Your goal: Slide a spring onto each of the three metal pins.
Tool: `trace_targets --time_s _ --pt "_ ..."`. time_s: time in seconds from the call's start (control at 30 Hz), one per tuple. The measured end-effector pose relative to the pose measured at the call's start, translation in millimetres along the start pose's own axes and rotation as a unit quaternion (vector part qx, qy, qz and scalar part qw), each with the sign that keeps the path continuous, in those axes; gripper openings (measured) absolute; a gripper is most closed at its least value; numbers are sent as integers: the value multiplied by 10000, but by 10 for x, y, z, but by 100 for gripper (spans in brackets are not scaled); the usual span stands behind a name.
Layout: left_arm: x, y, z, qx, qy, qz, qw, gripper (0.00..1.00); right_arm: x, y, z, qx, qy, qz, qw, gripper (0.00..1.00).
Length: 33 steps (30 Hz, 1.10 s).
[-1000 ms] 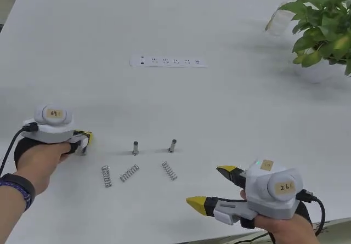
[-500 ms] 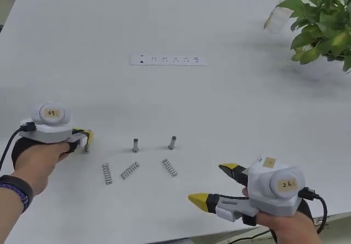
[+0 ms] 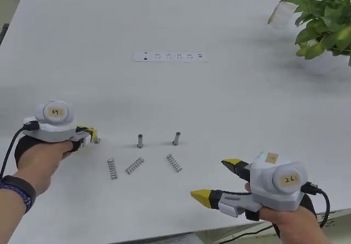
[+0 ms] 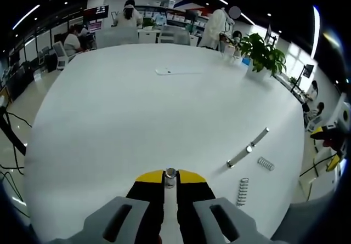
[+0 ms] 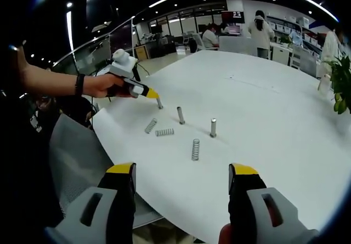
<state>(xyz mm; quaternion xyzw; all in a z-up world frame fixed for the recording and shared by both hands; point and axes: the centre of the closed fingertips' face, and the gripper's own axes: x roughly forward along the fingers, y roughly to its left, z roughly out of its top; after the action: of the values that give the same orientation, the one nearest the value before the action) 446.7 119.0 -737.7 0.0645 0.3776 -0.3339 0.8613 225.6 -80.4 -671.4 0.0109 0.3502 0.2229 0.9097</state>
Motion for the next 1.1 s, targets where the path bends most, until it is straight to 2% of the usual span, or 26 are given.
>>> trace_targets --time_s 0.27,0.77,1.1 --pt "-23 -51 -27 157 13 -4 9999 0 12 10 9 -28 -8 31 10000 68" --pt "-42 -249 -88 482 11 -75 9988 0 10 21 -19 -36 8 30 10000 70" --pt "-41 -309 -105 618 -23 -91 9980 0 11 22 -22 -41 3 33 10000 70"
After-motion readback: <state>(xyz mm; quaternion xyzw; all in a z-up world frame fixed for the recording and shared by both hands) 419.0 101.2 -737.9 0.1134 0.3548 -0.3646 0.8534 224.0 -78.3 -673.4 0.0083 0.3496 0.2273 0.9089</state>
